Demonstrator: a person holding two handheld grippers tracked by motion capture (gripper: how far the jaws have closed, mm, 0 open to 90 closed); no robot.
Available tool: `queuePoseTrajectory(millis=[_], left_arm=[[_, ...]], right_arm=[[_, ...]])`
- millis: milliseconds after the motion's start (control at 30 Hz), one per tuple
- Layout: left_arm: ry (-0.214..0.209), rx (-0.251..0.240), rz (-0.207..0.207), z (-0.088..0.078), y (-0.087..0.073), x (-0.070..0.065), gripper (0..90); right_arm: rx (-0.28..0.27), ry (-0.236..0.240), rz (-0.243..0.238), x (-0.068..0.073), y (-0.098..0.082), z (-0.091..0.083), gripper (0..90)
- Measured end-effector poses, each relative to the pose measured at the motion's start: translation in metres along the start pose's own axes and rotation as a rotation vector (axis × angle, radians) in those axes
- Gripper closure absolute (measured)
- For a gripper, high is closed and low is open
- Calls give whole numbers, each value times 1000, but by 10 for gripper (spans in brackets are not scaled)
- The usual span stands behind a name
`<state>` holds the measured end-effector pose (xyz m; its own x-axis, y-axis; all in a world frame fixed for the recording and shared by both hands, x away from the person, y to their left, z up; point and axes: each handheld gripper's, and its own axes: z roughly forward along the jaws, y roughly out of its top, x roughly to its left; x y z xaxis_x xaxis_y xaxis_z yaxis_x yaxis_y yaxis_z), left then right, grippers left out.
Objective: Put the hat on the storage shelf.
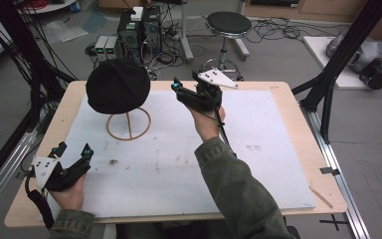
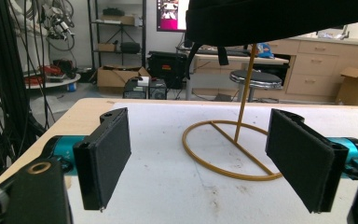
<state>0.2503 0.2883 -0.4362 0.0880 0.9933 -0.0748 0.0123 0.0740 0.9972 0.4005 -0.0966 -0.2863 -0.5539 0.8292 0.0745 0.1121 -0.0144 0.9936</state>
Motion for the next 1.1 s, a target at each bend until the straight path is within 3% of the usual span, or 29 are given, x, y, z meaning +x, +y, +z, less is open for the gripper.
queuePoseTrajectory(millis=[333,800,933,1000,1100], left_arm=[[-7,3,-4,1,0,-2,223],[-12,9,-7,2,-1,-4,223],[-13,8,-5,2,-1,-5,223],[-14,8,-9,2,-1,-5,222],[-14,8,-9,2,-1,-5,222]], right_arm=[[4,-51,2,-21,-22,-23,345],[-58,-105,28,-45,-56,-59,328],[-30,-122,59,-56,-59,-68,298],[-65,-145,44,-60,-61,-76,303],[-64,-170,38,-67,-68,-86,304]])
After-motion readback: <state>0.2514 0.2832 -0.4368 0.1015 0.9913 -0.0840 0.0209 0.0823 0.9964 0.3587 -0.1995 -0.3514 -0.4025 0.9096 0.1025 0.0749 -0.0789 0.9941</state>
